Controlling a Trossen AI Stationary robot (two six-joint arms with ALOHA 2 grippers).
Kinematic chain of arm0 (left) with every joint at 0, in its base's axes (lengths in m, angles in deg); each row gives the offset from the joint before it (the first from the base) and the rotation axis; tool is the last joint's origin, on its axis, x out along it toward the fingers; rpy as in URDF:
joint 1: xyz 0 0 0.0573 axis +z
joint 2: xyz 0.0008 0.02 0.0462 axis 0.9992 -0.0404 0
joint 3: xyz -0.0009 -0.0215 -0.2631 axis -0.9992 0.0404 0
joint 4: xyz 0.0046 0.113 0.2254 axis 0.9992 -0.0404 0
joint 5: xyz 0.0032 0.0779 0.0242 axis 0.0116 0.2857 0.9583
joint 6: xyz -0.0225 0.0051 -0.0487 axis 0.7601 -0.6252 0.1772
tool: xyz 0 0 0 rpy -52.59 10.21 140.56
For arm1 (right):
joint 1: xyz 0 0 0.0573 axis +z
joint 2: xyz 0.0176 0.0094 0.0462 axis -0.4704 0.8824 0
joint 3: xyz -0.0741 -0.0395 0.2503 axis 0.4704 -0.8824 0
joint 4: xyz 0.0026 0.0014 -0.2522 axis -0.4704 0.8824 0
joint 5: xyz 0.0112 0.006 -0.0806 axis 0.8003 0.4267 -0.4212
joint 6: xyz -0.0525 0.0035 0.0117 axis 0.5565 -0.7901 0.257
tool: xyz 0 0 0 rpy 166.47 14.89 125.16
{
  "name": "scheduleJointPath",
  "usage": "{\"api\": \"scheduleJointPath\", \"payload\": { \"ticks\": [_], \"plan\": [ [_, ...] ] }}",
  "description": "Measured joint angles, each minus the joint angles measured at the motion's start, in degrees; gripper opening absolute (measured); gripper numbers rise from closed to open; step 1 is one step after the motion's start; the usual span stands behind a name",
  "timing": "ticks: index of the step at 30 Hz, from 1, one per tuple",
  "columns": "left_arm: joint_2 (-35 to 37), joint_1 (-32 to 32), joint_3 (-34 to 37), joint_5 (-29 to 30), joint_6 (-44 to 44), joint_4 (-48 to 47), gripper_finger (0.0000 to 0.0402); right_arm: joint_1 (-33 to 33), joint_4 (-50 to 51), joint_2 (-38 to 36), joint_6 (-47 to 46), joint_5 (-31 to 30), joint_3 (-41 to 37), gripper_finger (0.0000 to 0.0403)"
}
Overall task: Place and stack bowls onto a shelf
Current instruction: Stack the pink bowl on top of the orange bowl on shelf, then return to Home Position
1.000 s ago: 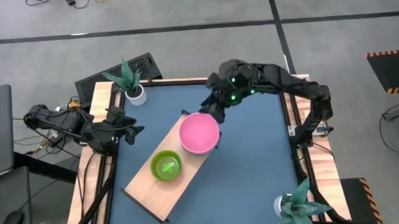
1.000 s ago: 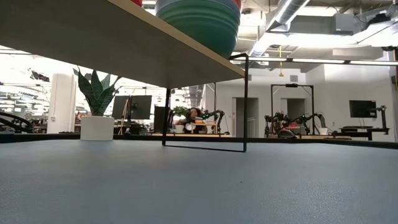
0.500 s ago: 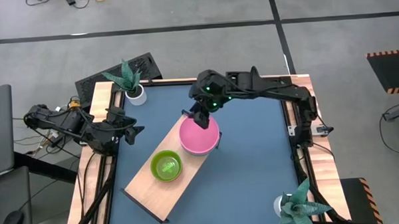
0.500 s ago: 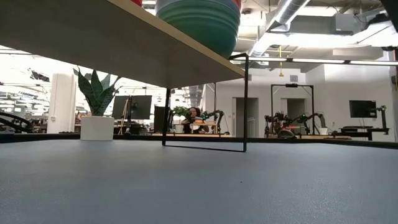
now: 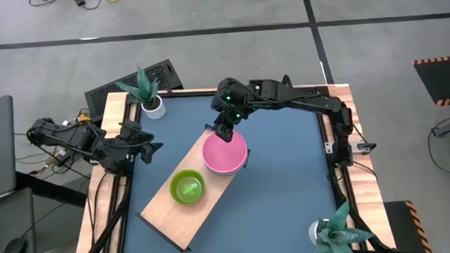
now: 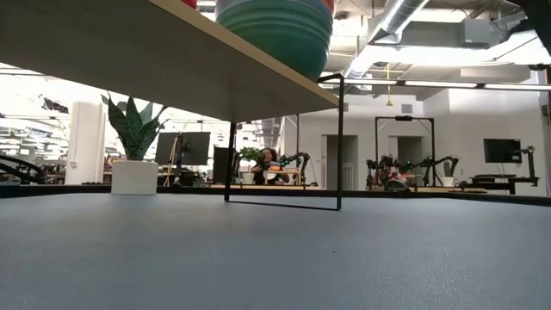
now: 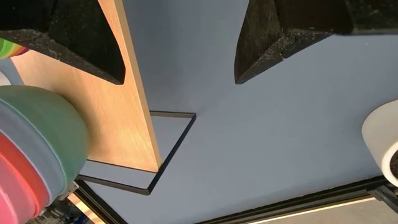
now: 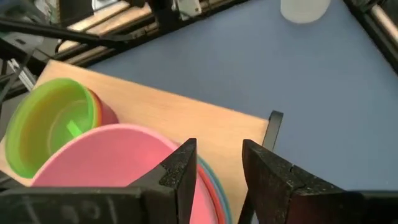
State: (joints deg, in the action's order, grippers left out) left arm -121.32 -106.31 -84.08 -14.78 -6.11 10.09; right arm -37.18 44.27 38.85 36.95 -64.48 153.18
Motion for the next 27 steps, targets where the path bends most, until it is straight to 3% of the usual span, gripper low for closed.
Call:
{"api": "scheduleJointPath", "payload": {
  "ticks": [10,15,19,23,27],
  "plan": [
    [0.0,0.0,0.0,3.0,0.1,0.1,0.0286,4.3,-5.1,-12.4,-0.8,1.3,0.1,0.0149],
    [0.0,0.0,0.0,-1.5,1.5,0.3,0.0286,5.9,-0.6,-19.5,1.5,1.5,0.1,0.0149],
    [0.0,0.0,0.0,-6.1,2.1,0.3,0.0286,7.1,4.3,-24.2,-3.6,1.7,0.1,0.0149],
    [0.0,0.0,0.0,-2.1,1.4,-0.9,0.0286,8.4,6.3,-27.5,4.3,1.9,0.0,0.0152],
    [0.0,0.0,0.0,-1.5,0.9,-1.0,0.0286,4.6,5.9,-32.6,7.8,5.8,-0.7,0.0152]
  ]
}}
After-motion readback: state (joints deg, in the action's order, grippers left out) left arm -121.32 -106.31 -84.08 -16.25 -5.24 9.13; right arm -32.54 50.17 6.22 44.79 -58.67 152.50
